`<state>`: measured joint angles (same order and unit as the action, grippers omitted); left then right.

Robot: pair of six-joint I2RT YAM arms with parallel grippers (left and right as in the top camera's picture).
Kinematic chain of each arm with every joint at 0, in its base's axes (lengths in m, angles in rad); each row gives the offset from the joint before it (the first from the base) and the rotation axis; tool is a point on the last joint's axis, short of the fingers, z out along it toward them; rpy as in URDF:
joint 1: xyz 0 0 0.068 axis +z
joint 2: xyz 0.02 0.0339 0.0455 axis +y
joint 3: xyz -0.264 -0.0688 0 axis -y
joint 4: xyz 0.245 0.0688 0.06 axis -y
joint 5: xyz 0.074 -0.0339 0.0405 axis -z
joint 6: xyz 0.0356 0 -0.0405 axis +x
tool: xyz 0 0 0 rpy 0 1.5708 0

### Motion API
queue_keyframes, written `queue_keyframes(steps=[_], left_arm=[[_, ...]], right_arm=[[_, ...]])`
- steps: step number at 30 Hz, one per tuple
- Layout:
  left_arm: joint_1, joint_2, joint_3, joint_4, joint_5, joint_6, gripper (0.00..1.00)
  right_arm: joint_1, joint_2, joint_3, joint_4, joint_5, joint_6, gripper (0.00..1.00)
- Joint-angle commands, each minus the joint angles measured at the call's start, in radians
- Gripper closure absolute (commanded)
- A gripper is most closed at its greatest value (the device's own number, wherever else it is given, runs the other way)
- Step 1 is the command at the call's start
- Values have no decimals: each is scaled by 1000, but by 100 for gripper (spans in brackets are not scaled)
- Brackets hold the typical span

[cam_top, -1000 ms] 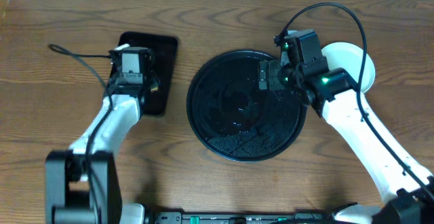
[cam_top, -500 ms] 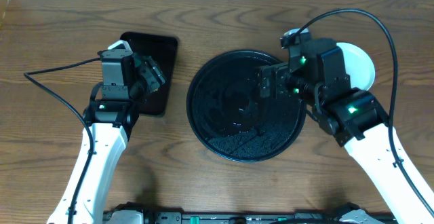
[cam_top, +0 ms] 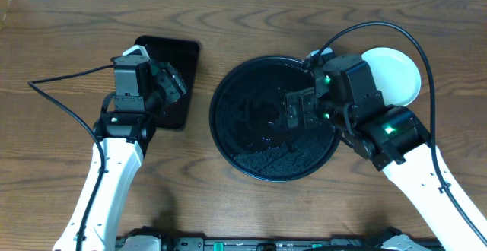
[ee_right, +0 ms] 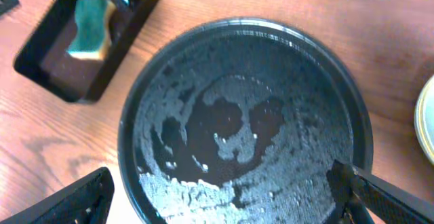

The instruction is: Clean dirty plates on tray and stack at the side

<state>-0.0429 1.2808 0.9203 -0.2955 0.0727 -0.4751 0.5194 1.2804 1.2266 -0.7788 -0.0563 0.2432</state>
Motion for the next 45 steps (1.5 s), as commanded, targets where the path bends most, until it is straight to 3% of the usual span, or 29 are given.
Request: queue_keyframes(steps=[1, 19, 27, 35, 38, 45], left_arm=[[2, 0, 0, -4, 2, -9, 23], [2, 0, 0, -3, 2, -10, 23], [2, 0, 0, -3, 2, -9, 23], [2, 0, 0, -3, 2, -9, 23], [2, 0, 0, -4, 2, -9, 23], [2, 0, 0, -3, 2, -9, 23]], right_arm=[[13, -11, -1, -29, -2, -12, 1], [16, -42, -1, -14, 17, -13, 1], [16, -166, -51, -28, 113, -40, 1], [-49, -459, -348, 115, 134, -43, 1], [-105, -695, -595, 275, 103, -47, 1], [-190, -1029, -906, 488, 24, -46, 1]])
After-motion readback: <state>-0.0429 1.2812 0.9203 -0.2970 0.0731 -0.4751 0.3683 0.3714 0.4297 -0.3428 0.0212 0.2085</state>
